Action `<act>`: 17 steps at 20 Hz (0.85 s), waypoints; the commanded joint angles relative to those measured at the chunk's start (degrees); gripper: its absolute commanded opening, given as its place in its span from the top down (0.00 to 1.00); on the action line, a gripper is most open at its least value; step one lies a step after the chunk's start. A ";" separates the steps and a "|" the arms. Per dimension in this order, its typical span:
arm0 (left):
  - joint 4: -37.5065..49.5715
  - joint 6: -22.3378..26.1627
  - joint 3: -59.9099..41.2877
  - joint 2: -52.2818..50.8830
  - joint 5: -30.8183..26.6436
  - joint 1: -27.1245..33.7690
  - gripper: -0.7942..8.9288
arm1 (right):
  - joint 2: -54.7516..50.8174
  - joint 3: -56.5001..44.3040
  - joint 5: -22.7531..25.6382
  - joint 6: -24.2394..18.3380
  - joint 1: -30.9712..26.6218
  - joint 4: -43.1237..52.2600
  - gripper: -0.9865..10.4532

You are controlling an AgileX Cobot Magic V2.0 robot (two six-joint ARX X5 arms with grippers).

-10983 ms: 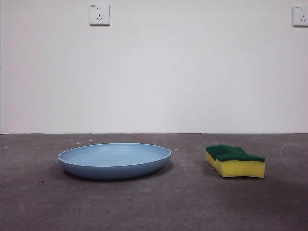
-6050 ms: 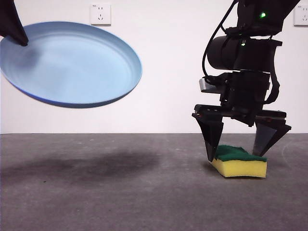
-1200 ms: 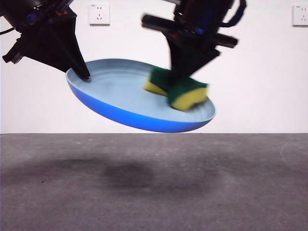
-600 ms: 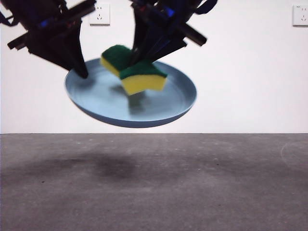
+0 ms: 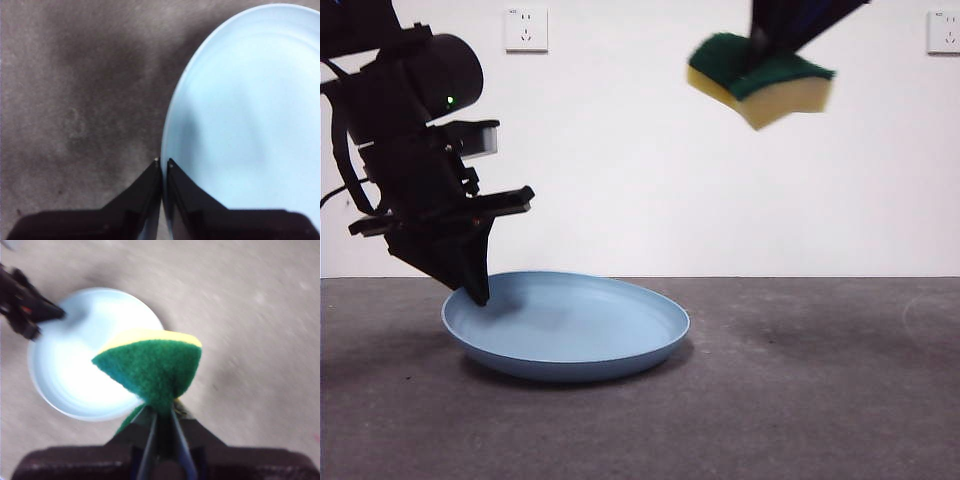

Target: Pick up the plate,pick up the cloth,clean the plate with the cloth

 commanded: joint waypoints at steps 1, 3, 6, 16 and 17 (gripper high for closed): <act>0.26 1.36 -0.09 1.60 -1.53 0.81 0.85 | 0.15 -0.39 0.17 -0.52 -1.49 -1.40 0.92; 1.33 1.40 -0.09 1.57 -1.53 0.79 0.50 | 0.15 -0.39 -0.04 -0.50 -2.73 -1.73 0.92; 2.73 1.84 -0.09 1.14 -1.49 0.68 0.37 | 0.20 -0.42 -0.11 -0.48 -4.33 -1.79 0.92; 3.82 0.24 -1.81 -21.14 -9.84 -4.81 0.37 | 14.36 -0.44 -0.39 -0.96 -11.04 2.54 0.92; 4.83 -0.42 -3.37 -24.24 -10.60 -5.81 0.37 | 16.41 -0.44 -1.18 -1.07 -12.15 3.06 0.92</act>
